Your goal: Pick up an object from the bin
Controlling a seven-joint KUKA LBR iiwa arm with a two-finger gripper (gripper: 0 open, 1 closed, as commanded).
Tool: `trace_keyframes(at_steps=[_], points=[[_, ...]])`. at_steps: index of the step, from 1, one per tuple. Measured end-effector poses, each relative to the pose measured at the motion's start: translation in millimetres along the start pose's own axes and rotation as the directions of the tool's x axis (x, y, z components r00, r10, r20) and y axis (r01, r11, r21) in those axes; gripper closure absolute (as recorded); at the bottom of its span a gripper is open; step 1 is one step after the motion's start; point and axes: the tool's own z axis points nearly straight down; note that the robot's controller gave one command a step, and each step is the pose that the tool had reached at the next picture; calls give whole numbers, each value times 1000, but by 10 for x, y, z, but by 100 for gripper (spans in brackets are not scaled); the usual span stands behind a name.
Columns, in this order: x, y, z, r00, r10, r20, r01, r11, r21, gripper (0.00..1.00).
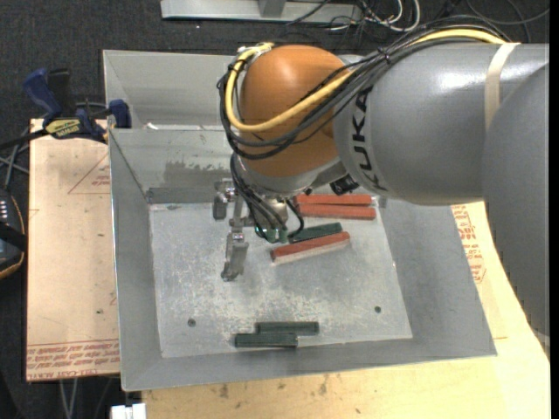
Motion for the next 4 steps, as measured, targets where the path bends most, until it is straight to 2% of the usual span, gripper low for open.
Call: trace_keyframes(at_steps=[1,2,3,4], points=[[-19,-10,-47,1000,3,8,-3,1000,-1,0],[199,-143,385,994,-109,11,109,994,0,0],[740,-467,548,957,-289,7,289,957,1,0],[785,-614,701,964,-265,4,265,964,1,0]])
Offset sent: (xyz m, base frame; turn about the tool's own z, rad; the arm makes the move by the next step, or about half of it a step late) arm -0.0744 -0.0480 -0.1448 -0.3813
